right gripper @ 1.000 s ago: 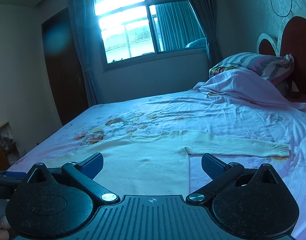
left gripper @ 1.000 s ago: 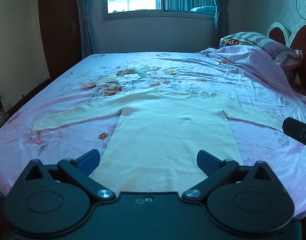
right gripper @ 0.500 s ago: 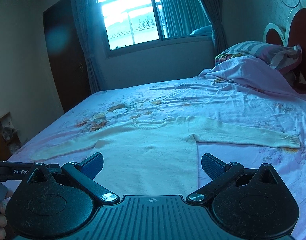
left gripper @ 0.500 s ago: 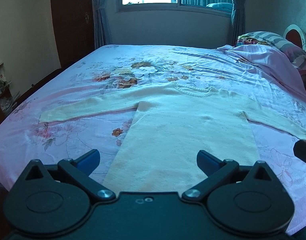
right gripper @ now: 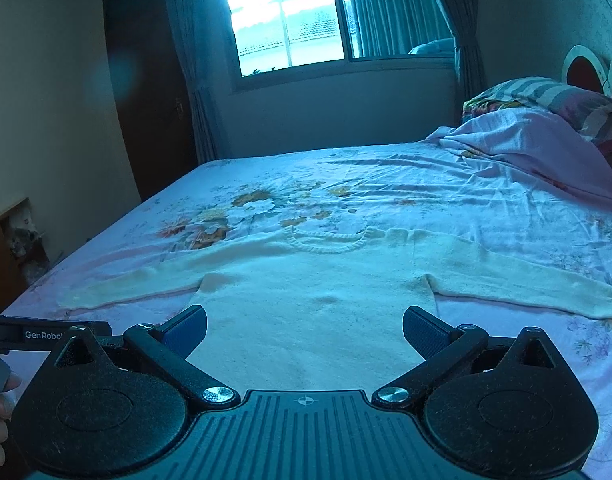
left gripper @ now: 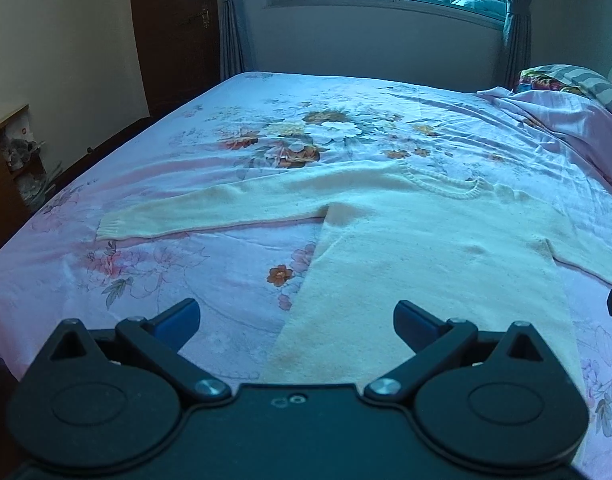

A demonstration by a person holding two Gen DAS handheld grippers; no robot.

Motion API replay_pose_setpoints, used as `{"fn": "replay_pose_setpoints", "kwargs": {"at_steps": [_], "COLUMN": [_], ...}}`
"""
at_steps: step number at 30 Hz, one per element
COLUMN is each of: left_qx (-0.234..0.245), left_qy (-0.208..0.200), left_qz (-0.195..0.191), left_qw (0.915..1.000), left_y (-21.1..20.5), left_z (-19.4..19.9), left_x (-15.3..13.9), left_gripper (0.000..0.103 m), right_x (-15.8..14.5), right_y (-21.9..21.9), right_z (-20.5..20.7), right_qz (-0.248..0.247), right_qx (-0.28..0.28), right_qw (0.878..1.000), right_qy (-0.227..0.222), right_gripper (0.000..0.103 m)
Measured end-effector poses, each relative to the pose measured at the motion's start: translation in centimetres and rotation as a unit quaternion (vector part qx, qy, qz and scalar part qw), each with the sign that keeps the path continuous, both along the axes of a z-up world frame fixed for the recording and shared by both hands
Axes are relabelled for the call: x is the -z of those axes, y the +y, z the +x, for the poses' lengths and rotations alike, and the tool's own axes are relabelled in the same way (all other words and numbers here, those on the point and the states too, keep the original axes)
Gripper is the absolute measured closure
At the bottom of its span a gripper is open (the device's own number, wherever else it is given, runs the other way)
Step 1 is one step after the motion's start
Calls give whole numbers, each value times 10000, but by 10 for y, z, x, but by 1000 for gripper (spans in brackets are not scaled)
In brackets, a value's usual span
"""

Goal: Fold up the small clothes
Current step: 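Grasp the ribbed cuff of one sweater sleeve with the left tool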

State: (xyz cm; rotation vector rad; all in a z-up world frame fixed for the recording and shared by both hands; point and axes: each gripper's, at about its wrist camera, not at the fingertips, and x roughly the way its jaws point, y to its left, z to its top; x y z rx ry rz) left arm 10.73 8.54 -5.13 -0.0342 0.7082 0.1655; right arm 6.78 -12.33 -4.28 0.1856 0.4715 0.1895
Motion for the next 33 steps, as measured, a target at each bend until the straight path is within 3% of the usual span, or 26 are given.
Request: {"fn": "replay_pose_setpoints", "kwargs": {"at_steps": [7, 12, 18, 20, 24, 28, 31, 33], "left_qx": [-338, -681, -1102, -1269, -1667, -2071, -2397, -2572], "left_qy": [331, 610, 966, 1092, 1183, 1152, 1151, 1034], "left_qz": [-20, -106, -553, -792, -1231, -1412, -1834, -2108], "left_qw": [9989, 9958, 9877, 9827, 9711, 9612, 9464, 9374], "left_y": [38, 76, 129, 150, 189, 225, 257, 274], "left_z": [39, 70, 107, 119, 139, 158, 167, 170], "left_x": [22, 41, 68, 78, 94, 106, 117, 124], "left_gripper": [2, 3, 14, 21, 23, 27, 37, 39], "right_x": [15, 28, 44, 48, 56, 66, 73, 78], "right_y": [22, 30, 43, 49, 61, 68, 74, 75], "right_z": [46, 83, 128, 140, 163, 183, 194, 200], "right_qz": [-156, 10, 61, -35, -166, -168, -201, -178], "right_qx": [-155, -188, -342, -388, -471, -514, -532, -540], "right_qw": [9996, 9996, 9986, 9985, 9979, 9973, 9968, 9966], "right_qy": [154, 226, 399, 395, 418, 494, 557, 603], "right_gripper": [0, 0, 0, 0, 0, 0, 0, 0]}}
